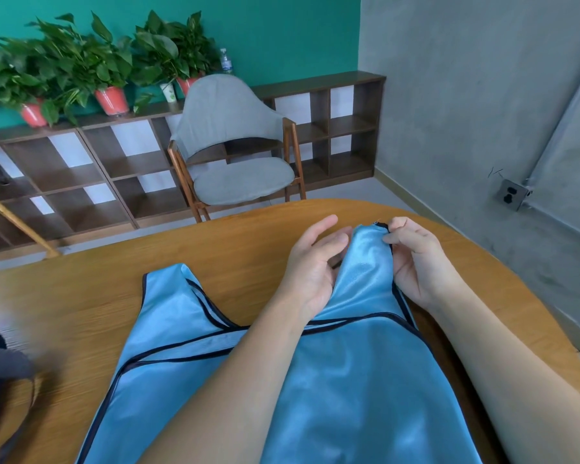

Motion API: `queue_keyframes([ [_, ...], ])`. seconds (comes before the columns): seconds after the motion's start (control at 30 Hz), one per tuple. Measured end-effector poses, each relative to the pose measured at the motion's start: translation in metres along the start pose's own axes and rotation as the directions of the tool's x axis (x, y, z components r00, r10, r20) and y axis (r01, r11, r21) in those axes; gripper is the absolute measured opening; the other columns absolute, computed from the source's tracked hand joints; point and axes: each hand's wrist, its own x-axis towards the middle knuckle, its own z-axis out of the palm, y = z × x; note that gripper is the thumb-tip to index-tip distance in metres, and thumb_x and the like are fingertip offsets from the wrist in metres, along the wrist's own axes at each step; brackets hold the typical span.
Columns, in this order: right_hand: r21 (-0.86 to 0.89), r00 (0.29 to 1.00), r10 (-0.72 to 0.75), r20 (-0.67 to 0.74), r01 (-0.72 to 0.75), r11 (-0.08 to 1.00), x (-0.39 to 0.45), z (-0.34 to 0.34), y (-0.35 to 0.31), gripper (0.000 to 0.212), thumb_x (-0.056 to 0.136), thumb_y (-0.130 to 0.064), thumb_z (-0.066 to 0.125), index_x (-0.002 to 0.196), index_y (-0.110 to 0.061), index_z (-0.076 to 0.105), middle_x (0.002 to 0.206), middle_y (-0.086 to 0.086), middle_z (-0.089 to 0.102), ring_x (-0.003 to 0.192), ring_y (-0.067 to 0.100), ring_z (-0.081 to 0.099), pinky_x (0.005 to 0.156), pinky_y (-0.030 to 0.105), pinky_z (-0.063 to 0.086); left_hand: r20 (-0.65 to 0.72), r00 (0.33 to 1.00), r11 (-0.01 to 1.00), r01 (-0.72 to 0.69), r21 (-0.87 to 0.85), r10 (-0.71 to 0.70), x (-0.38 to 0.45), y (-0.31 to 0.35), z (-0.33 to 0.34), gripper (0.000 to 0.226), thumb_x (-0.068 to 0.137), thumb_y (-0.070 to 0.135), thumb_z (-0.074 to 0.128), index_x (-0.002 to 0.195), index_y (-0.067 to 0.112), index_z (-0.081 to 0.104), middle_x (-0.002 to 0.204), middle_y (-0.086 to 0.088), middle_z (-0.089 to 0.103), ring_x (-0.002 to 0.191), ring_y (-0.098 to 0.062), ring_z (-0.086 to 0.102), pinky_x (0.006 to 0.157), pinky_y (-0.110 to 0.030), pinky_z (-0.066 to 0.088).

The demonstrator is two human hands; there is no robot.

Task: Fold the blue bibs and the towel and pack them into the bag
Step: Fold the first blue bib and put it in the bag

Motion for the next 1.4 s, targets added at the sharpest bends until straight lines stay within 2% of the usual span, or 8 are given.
queue_keyframes([
  [0.13,-0.060,1.000,-0.027,-0.004,0.027,0.998,-0.002,0.000,0.000,0.025,0.094,0.007,0.050,0.082,-0.014,0.057,0.085,0.007,0.060,0.079,0.018,0.060,0.071,0.026,0.056,-0.016,0.999,0.998,-0.050,-0.026,0.050,0.002,0.010,-0.005,0.049,0.091,-0.003,0.068,0.134,0.019,0.061,0.121,-0.009,0.073,0.115,-0.027,0.068,0.102,-0.045,0.054],
  [0.33,-0.104,0.999,-0.034,0.019,0.036,0.994,-0.003,-0.001,0.003,0.014,0.094,0.002,0.059,0.097,-0.011,0.064,0.103,0.014,0.062,0.097,0.027,0.060,0.084,0.033,0.055,0.052,0.998,0.971,-0.037,0.235,0.025,-0.001,0.002,-0.001,0.044,0.092,-0.006,0.065,0.128,0.018,0.066,0.116,-0.008,0.074,0.108,-0.027,0.072,0.089,-0.040,0.059],
  [0.63,-0.232,0.991,-0.092,-0.098,0.067,0.970,-0.004,0.002,0.000,0.012,0.093,-0.001,0.064,0.095,-0.012,0.068,0.094,0.005,0.071,0.087,0.018,0.068,0.081,0.032,0.057,-0.167,0.959,0.963,-0.196,0.187,0.228,0.003,0.007,-0.005,0.031,0.087,0.004,0.076,0.115,0.017,0.073,0.110,-0.006,0.076,0.110,-0.021,0.070,0.102,-0.039,0.054],
  [0.83,-0.198,0.988,-0.113,-0.106,0.090,0.976,-0.002,0.001,0.001,0.014,0.095,0.002,0.061,0.093,-0.010,0.068,0.094,0.006,0.070,0.088,0.020,0.068,0.080,0.032,0.058,-0.109,0.991,0.995,-0.075,0.067,0.082,0.002,0.008,0.001,0.031,0.091,0.010,0.073,0.120,0.019,0.070,0.115,-0.011,0.073,0.107,-0.026,0.070,0.091,-0.042,0.059],
  [1.07,-0.253,0.977,-0.146,-0.154,0.104,0.962,0.000,-0.001,0.001,0.018,0.099,-0.002,0.057,0.099,-0.019,0.062,0.077,-0.001,0.060,0.064,0.010,0.054,0.055,0.021,0.048,-0.042,0.997,0.901,-0.035,0.432,0.059,0.006,0.000,-0.003,0.047,0.086,0.024,0.081,0.129,0.029,0.062,0.111,-0.001,0.074,0.104,-0.020,0.072,0.094,-0.039,0.057],
  [1.2,-0.235,0.983,-0.125,-0.137,0.091,0.968,0.001,-0.002,0.001,0.018,0.099,-0.003,0.058,0.102,-0.020,0.063,0.083,0.002,0.058,0.072,0.012,0.054,0.067,0.026,0.047,-0.095,0.994,0.763,0.109,0.637,-0.063,0.005,0.007,-0.006,0.053,0.089,0.056,0.069,0.135,0.036,0.052,0.114,-0.001,0.070,0.092,-0.021,0.069,0.072,-0.034,0.055],
  [1.27,-0.187,0.986,-0.108,-0.125,0.084,0.979,0.001,-0.003,0.001,0.018,0.098,-0.003,0.059,0.102,-0.020,0.064,0.086,0.004,0.057,0.077,0.015,0.054,0.073,0.030,0.045,-0.074,0.990,0.704,0.138,0.697,-0.121,0.004,0.010,-0.008,0.052,0.088,0.064,0.063,0.131,0.037,0.054,0.117,0.002,0.069,0.097,-0.021,0.068,0.075,-0.033,0.054],
  [1.4,-0.147,0.984,-0.107,-0.140,0.086,0.985,0.002,-0.004,0.001,0.018,0.097,-0.002,0.061,0.103,-0.019,0.065,0.089,0.005,0.060,0.079,0.015,0.057,0.075,0.030,0.048,-0.075,0.995,0.908,0.090,0.409,-0.064,0.005,0.010,-0.003,0.033,0.094,0.033,0.072,0.124,0.022,0.065,0.116,-0.004,0.073,0.103,-0.023,0.071,0.091,-0.036,0.058],
])
